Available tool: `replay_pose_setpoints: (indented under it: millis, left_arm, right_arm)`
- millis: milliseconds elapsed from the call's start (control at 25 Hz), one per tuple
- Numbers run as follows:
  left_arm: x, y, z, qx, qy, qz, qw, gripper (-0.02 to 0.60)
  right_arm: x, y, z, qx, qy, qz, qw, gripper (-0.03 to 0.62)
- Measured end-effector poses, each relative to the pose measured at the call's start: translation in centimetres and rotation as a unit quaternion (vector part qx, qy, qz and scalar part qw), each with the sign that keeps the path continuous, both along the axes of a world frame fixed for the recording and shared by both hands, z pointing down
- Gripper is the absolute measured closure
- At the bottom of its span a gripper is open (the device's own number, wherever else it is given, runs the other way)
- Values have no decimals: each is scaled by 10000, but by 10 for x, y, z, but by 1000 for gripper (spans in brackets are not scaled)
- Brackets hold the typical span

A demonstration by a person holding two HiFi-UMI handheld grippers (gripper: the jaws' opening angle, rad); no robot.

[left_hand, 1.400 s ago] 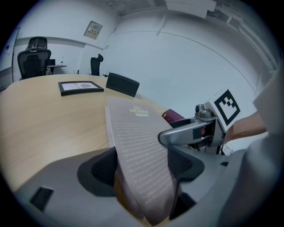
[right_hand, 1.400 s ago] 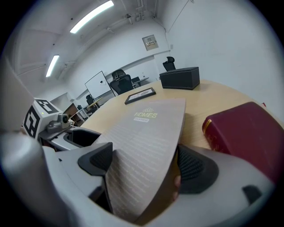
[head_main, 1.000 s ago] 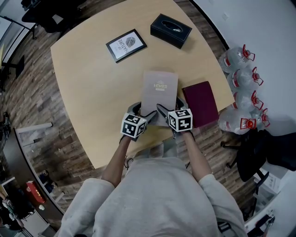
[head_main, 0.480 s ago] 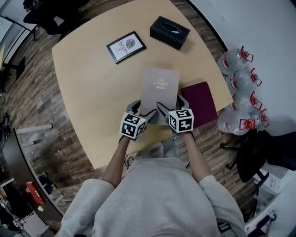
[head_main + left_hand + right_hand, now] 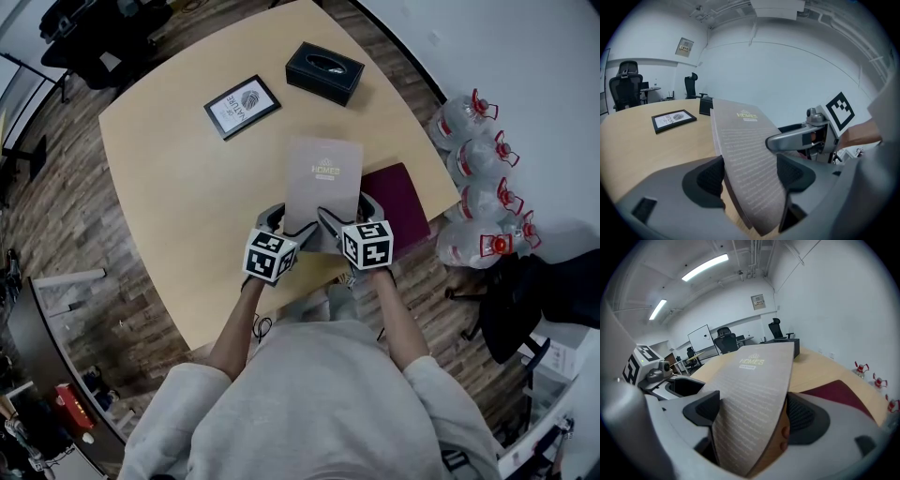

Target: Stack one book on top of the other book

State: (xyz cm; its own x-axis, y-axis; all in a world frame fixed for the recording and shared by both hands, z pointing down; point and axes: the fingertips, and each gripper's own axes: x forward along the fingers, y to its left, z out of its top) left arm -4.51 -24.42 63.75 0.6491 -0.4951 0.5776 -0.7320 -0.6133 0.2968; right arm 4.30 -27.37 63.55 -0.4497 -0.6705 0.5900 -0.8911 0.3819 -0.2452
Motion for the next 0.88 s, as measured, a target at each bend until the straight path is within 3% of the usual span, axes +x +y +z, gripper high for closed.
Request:
replay_pose_setpoints:
  millis: [880]
  left_arm:
    - [122, 4, -14, 125, 103, 1266, 9918, 225]
  right_arm:
    - [127, 25, -19, 180, 174, 1249, 9919, 148]
